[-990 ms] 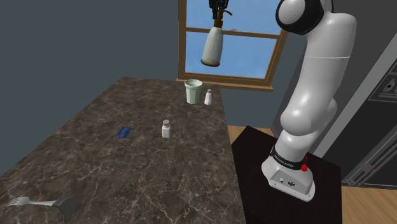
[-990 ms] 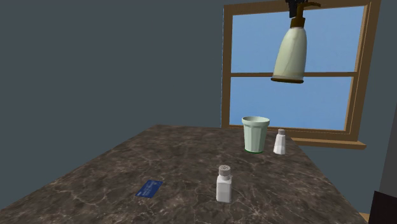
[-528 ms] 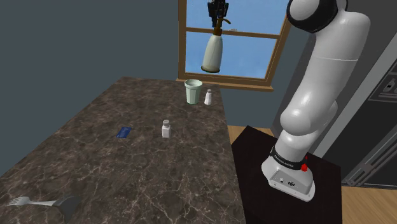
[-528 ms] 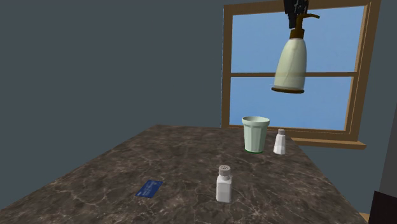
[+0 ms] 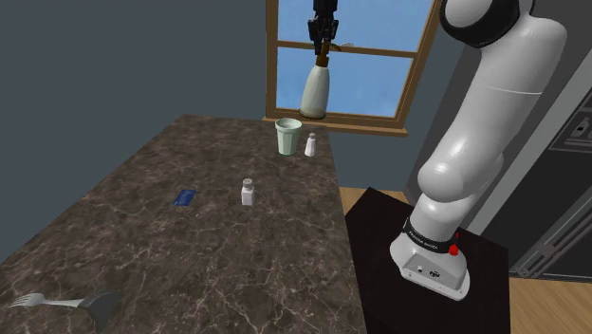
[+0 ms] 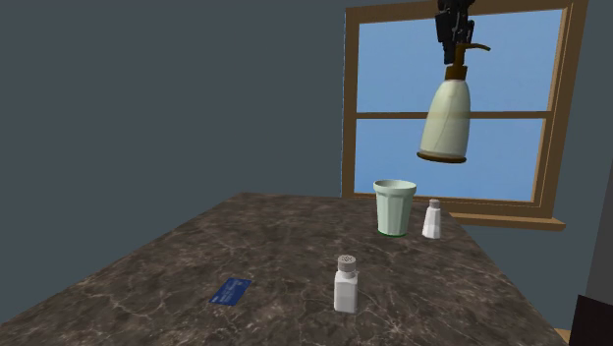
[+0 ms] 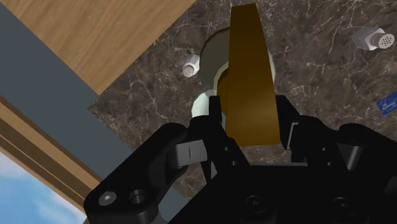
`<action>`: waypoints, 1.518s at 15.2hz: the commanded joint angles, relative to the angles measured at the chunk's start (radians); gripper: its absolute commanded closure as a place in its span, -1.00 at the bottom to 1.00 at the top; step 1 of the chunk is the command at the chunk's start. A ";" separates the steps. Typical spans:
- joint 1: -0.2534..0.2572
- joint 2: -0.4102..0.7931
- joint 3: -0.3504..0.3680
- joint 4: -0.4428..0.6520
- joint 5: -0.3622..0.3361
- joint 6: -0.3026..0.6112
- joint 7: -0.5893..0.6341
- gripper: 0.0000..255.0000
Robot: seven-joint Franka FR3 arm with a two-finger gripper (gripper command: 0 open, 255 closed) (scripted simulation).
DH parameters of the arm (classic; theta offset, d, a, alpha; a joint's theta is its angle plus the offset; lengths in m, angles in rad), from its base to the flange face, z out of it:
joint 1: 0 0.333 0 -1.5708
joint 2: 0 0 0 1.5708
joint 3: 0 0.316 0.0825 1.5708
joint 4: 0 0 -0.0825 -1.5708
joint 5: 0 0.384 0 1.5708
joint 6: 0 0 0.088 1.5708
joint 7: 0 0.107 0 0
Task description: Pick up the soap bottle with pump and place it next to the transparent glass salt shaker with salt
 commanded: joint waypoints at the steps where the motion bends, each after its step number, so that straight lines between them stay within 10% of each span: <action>1: -0.001 -0.019 -0.001 -0.051 0.001 0.034 0.000 1.00; 23: -0.003 -0.081 -0.003 -0.426 0.005 0.346 0.008 1.00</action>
